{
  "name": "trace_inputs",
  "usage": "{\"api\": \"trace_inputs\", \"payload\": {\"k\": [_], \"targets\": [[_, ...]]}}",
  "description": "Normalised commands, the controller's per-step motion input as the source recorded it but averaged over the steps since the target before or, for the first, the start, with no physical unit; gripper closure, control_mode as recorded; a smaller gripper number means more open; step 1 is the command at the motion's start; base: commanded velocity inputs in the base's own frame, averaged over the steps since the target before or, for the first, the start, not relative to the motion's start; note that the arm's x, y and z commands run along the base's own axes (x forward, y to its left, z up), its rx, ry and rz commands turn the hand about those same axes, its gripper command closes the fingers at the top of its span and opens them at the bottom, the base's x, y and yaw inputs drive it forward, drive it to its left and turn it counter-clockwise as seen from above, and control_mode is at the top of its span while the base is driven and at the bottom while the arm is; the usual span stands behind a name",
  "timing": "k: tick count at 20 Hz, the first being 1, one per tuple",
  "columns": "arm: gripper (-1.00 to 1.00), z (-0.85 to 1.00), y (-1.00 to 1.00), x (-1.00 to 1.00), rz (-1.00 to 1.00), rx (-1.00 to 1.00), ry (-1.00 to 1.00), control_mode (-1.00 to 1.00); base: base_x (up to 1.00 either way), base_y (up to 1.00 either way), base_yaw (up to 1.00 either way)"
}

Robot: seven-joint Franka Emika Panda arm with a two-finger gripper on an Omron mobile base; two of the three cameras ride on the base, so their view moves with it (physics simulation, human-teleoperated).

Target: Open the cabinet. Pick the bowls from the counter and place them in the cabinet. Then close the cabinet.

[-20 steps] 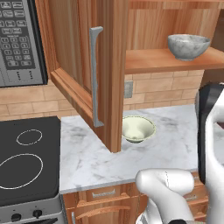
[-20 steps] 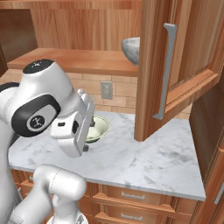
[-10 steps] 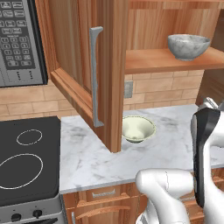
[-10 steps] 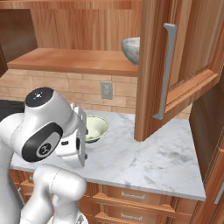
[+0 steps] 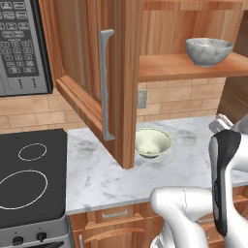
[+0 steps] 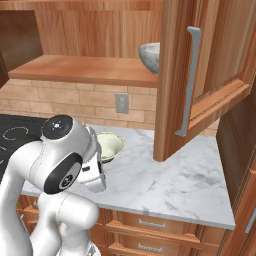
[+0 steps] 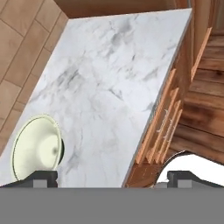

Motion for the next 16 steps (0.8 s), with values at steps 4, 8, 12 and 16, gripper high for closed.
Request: {"api": "trace_inputs", "payload": {"k": [4, 8, 12, 16], "targets": [[-1.00, 0.00, 0.06, 0.46, 0.14, 0.00, 0.00, -1.00, 0.00, 0.00, 0.00], [-1.00, -0.01, 0.15, 0.39, 0.19, 0.06, 0.00, -1.00, 0.00, 0.00, 0.00], [-1.00, -0.08, 0.15, 0.31, 0.21, 0.12, 0.00, -1.00, 0.00, 0.00, 0.00], [-1.00, -0.25, 0.07, 0.26, 0.21, 0.16, -0.04, -1.00, 0.00, 0.00, 0.00]]}}
